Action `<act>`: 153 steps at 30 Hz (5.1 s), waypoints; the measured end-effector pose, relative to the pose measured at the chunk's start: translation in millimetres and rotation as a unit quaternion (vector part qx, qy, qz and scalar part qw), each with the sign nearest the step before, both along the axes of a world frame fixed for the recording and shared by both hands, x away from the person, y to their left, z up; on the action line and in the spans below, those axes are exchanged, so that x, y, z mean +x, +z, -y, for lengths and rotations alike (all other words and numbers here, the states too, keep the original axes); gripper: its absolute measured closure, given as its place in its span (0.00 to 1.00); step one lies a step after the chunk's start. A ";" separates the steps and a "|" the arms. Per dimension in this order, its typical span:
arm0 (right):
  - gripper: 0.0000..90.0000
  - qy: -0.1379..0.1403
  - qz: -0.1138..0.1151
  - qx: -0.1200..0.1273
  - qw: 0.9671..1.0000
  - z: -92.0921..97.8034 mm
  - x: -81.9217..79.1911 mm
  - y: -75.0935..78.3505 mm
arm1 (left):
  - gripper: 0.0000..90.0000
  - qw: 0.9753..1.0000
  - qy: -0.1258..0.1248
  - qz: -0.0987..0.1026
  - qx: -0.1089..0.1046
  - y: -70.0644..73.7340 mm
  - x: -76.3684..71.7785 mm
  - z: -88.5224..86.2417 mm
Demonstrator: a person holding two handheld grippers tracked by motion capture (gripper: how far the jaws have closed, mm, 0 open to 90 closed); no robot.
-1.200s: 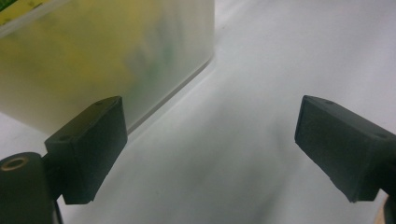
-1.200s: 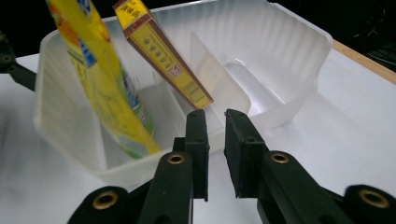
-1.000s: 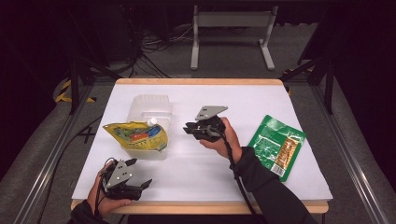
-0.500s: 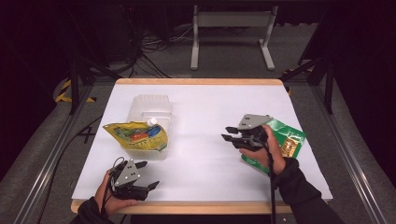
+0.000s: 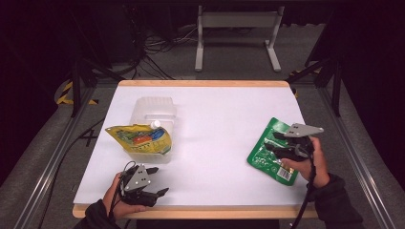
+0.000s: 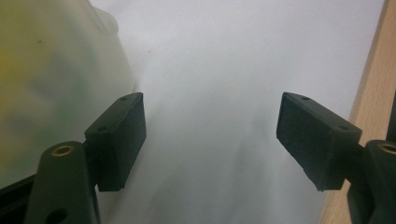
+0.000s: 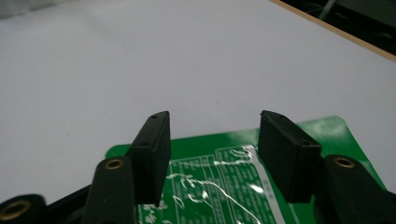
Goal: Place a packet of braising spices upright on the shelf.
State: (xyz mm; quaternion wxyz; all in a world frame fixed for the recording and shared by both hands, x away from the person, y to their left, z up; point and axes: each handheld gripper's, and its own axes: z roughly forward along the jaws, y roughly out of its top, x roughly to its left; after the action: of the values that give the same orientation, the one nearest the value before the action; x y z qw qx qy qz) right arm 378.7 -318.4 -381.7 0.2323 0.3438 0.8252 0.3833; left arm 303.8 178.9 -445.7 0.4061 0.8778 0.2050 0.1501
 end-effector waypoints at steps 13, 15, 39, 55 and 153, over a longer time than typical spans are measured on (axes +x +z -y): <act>0.27 -0.149 -0.055 0.077 0.984 81.8 -7.0 -19.4 | 0.24 1.000 -0.018 0.001 0.007 -0.3 3.3 12.4; 0.27 -0.159 -0.055 0.074 0.983 85.8 -7.7 -21.4 | 0.24 1.000 -0.019 0.001 0.010 -0.5 3.0 13.4; 0.16 -0.188 -0.166 0.218 0.943 122.3 6.4 -55.1 | 0.21 0.999 -0.037 0.000 0.018 -1.6 3.7 18.2; 0.30 -0.129 -0.229 0.264 0.928 100.8 6.4 -57.7 | 0.24 0.998 -0.064 -0.016 0.013 0.3 12.4 60.4; 0.99 0.174 -0.041 0.156 0.971 -41.3 -22.6 -13.4 | 0.91 0.988 -0.112 0.046 -0.093 45.2 62.0 143.2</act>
State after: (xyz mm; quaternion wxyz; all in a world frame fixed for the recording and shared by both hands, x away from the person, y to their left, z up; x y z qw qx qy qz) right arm 356.2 -277.1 -395.1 0.0715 0.2424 0.8113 0.5271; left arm 365.9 35.7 -400.5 0.5089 0.8460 0.0997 0.1243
